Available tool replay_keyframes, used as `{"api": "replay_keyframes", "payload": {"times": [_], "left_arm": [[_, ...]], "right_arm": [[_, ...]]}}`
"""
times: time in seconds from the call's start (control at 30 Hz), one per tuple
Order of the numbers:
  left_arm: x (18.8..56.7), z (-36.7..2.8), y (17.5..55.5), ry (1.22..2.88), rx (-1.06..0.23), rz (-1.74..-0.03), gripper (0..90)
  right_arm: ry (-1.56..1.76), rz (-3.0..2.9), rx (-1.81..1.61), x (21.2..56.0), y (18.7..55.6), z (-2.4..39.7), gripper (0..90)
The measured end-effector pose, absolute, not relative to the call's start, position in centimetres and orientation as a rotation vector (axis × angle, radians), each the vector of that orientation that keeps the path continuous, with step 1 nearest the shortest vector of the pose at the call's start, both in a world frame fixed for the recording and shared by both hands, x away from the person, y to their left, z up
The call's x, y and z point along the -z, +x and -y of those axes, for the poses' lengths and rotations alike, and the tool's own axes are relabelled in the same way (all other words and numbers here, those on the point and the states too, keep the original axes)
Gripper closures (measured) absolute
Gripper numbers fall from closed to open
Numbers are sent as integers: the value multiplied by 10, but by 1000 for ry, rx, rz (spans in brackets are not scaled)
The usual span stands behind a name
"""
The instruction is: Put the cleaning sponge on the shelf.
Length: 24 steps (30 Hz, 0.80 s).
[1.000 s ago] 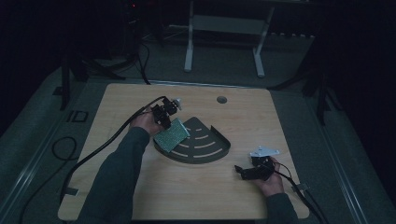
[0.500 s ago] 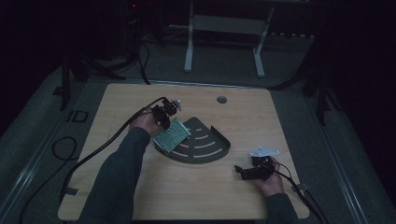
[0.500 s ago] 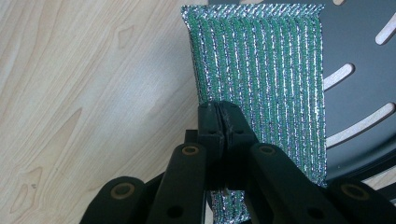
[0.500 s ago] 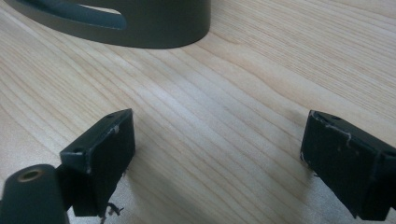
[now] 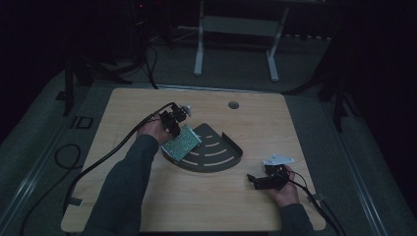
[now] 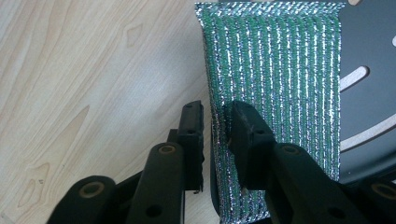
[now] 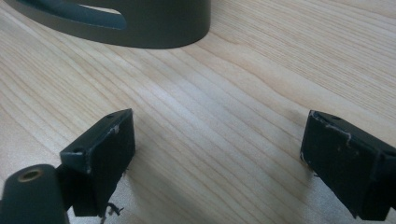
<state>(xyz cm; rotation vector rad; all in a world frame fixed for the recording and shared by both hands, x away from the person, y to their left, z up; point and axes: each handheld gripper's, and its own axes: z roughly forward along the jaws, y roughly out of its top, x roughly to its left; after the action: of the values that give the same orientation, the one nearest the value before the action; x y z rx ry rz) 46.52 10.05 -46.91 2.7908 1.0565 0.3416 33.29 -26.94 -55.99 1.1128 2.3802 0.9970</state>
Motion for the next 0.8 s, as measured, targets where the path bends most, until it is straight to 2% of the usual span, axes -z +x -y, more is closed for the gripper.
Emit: {"api": "replay_keyframes", "payload": {"times": [0.8], "left_arm": [[468,-104,467,2769,-353,-1095,608]], "right_arm": [[1113,-2380,-997,560,333,269,97]]}}
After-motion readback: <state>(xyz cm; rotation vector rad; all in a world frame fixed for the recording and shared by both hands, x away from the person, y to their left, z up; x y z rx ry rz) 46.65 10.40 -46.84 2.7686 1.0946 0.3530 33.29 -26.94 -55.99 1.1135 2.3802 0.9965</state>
